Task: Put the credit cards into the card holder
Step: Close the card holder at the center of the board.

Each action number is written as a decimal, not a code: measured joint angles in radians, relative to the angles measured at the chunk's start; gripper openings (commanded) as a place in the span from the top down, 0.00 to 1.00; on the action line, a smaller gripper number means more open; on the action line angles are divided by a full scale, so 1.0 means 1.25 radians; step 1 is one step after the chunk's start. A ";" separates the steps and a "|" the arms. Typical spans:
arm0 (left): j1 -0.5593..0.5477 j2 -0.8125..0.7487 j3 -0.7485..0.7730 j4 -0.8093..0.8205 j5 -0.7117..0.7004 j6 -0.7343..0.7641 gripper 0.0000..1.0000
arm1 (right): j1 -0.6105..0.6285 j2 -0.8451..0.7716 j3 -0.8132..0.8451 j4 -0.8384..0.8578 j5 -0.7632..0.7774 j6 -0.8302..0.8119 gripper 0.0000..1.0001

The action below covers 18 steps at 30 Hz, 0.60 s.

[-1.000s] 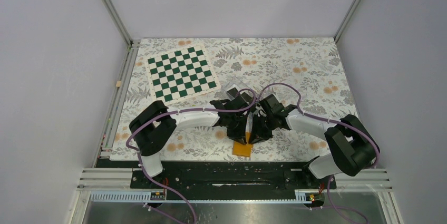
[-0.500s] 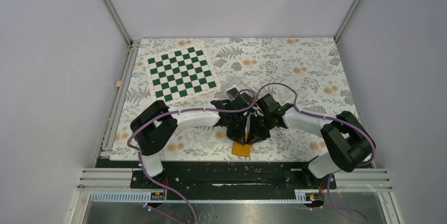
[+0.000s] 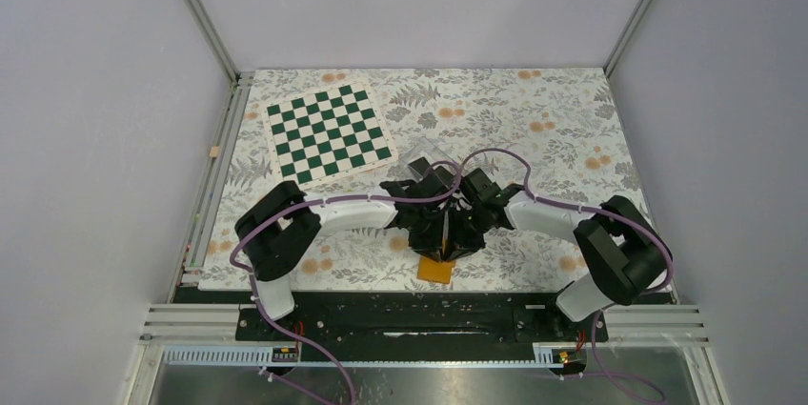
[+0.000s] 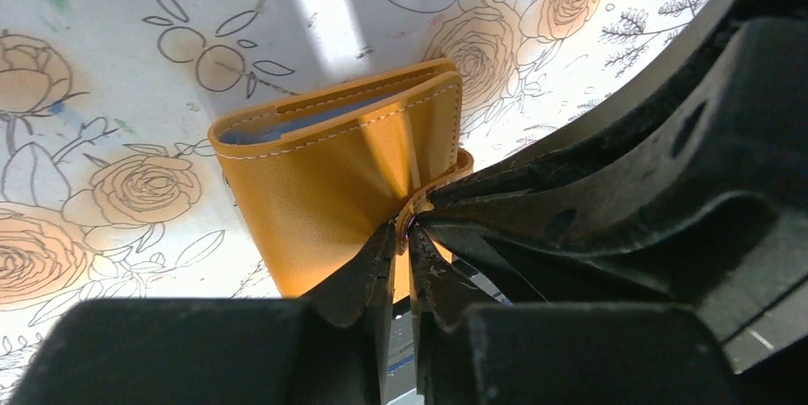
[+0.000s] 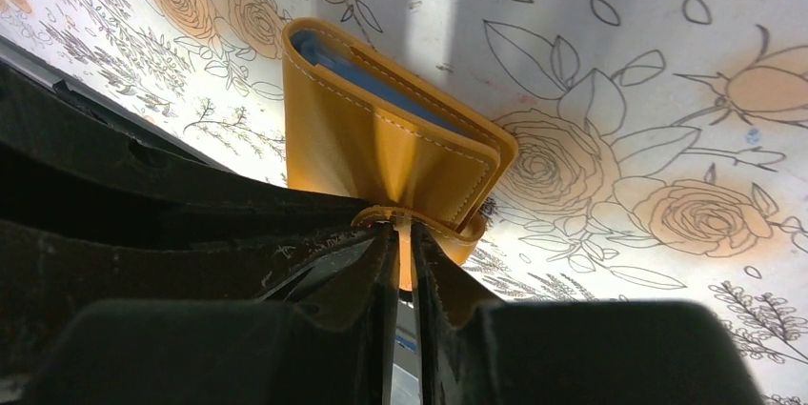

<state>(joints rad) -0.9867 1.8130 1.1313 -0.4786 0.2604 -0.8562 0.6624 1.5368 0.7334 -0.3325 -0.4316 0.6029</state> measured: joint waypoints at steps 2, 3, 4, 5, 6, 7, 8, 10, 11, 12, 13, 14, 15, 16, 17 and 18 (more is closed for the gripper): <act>0.005 -0.002 -0.003 -0.002 -0.001 -0.001 0.87 | 0.006 0.007 0.005 0.002 0.000 0.000 0.83; 0.008 -0.004 -0.005 -0.002 -0.001 -0.002 0.87 | 0.009 0.010 0.007 0.001 0.000 0.000 0.83; 0.011 -0.005 -0.007 -0.002 -0.001 -0.002 0.87 | 0.011 0.013 0.011 0.001 0.000 0.001 0.84; 0.014 -0.006 -0.007 -0.004 -0.002 -0.002 0.87 | 0.014 0.017 0.014 0.001 0.000 0.000 0.84; 0.016 -0.006 -0.007 -0.006 -0.002 -0.003 0.86 | 0.016 0.020 0.017 0.000 0.001 0.000 0.84; 0.019 -0.006 -0.007 -0.008 -0.002 -0.003 0.86 | 0.018 0.023 0.020 0.000 0.001 0.000 0.84; 0.020 -0.006 -0.007 -0.010 -0.002 -0.004 0.86 | 0.020 0.025 0.022 0.000 0.001 0.000 0.84; 0.020 -0.006 -0.007 -0.014 -0.003 -0.004 0.87 | 0.022 0.030 0.027 -0.003 0.001 0.000 0.84; 0.020 -0.006 -0.007 -0.014 -0.003 -0.005 0.88 | 0.022 0.031 0.028 -0.005 0.002 0.000 0.84; 0.020 -0.006 -0.007 -0.014 -0.004 -0.005 0.90 | 0.022 0.032 0.029 -0.006 0.002 0.000 0.84; 0.020 -0.006 -0.007 -0.014 -0.004 -0.005 0.92 | 0.022 0.033 0.030 -0.006 0.002 0.000 0.84; 0.020 -0.006 -0.007 -0.014 -0.004 -0.006 0.95 | 0.023 0.033 0.031 -0.007 0.002 0.000 0.84; 0.020 -0.006 -0.007 -0.014 -0.004 -0.006 0.98 | 0.023 0.034 0.031 -0.008 0.002 0.000 0.84; 0.020 -0.006 -0.006 -0.014 -0.004 -0.006 1.00 | 0.023 0.035 0.032 -0.009 0.002 0.001 0.84; 0.020 -0.006 -0.006 -0.015 -0.005 -0.007 1.00 | 0.023 0.036 0.034 -0.011 0.002 0.001 0.84; 0.019 -0.005 -0.003 -0.019 -0.007 -0.006 1.00 | 0.024 0.038 0.035 -0.012 0.002 0.001 0.84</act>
<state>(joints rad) -0.9627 1.8061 1.1275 -0.5026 0.2520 -0.8642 0.6922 1.5837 0.7776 -0.3470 -0.4290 0.6037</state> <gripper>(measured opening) 0.017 0.158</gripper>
